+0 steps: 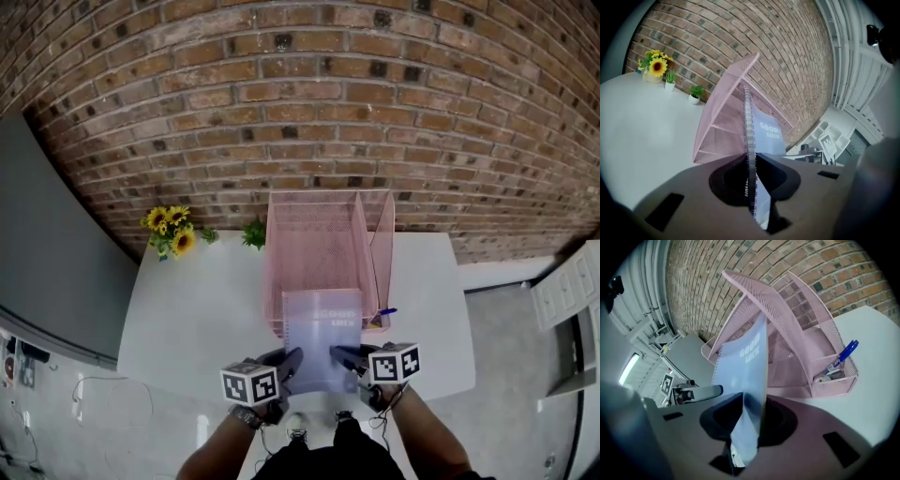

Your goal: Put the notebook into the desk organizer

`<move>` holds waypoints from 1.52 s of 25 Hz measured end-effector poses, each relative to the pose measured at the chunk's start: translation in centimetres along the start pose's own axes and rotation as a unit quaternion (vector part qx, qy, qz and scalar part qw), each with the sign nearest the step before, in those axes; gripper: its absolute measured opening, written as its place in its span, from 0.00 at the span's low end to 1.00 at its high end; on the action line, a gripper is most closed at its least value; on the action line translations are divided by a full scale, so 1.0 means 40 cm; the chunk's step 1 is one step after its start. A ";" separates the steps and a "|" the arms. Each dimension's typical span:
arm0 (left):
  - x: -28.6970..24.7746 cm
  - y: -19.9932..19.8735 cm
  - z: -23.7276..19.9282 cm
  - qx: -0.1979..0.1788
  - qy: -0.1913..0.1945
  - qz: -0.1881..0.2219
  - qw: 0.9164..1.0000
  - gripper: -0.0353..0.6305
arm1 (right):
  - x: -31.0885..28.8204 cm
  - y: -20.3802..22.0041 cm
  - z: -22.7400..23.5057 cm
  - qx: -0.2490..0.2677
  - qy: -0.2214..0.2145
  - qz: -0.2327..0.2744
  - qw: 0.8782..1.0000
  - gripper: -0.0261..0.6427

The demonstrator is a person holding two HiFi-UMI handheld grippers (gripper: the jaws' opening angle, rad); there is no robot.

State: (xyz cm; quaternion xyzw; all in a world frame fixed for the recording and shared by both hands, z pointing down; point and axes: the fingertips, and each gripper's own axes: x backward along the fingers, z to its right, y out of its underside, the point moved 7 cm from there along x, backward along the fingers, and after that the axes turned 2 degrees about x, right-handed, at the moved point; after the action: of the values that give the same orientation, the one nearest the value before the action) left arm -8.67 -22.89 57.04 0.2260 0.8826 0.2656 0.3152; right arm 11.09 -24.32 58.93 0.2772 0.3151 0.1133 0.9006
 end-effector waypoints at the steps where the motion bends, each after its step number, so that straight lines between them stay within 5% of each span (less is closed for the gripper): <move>1: -0.003 -0.003 0.002 0.003 -0.001 0.003 1.000 0.12 | 0.000 0.000 0.003 0.001 -0.003 -0.002 1.000 0.19; 16: -0.009 -0.009 0.002 0.046 -0.005 0.051 0.998 0.12 | 0.018 0.017 0.037 -0.030 -0.022 0.014 0.999 0.33; 29: 0.000 -0.007 -0.013 0.097 0.019 0.062 0.993 0.12 | 0.022 0.141 0.067 -0.075 -0.031 -0.003 0.997 0.40; 38: -0.001 -0.014 -0.014 0.097 0.019 0.057 0.993 0.12 | 0.038 0.158 0.064 -0.050 -0.022 -0.006 0.998 0.19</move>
State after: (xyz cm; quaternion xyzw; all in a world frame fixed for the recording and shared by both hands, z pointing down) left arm -9.13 -23.53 57.07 0.3001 0.8959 0.2001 0.2595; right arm 13.69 -19.64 63.41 0.2324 0.2905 0.1178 0.9207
